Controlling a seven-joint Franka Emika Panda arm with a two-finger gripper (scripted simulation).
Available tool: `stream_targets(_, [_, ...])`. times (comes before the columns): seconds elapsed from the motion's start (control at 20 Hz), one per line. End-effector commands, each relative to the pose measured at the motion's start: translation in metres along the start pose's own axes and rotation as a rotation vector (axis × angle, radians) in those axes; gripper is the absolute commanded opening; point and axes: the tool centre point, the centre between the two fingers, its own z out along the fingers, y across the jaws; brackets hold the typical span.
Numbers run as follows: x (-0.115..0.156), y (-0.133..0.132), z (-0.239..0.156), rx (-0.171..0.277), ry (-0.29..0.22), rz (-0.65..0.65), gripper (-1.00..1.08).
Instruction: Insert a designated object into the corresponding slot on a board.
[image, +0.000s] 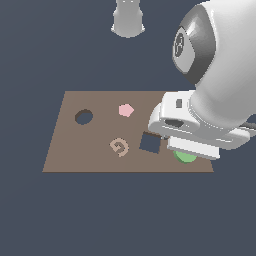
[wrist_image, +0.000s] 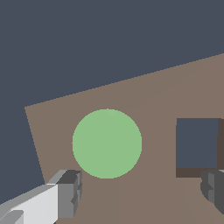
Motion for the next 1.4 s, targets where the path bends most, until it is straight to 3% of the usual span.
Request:
stream_targets(0.0, [0.006,-0.008,0.006,0.000,0.001,0.024,1.00])
stream_targets(0.5, [0.018,-0.024,0.019,0.000,0.001,0.067,1.00])
stream_targets(1.35, [0.019,-0.024,0.039,-0.001,0.000,0.069,1.00])
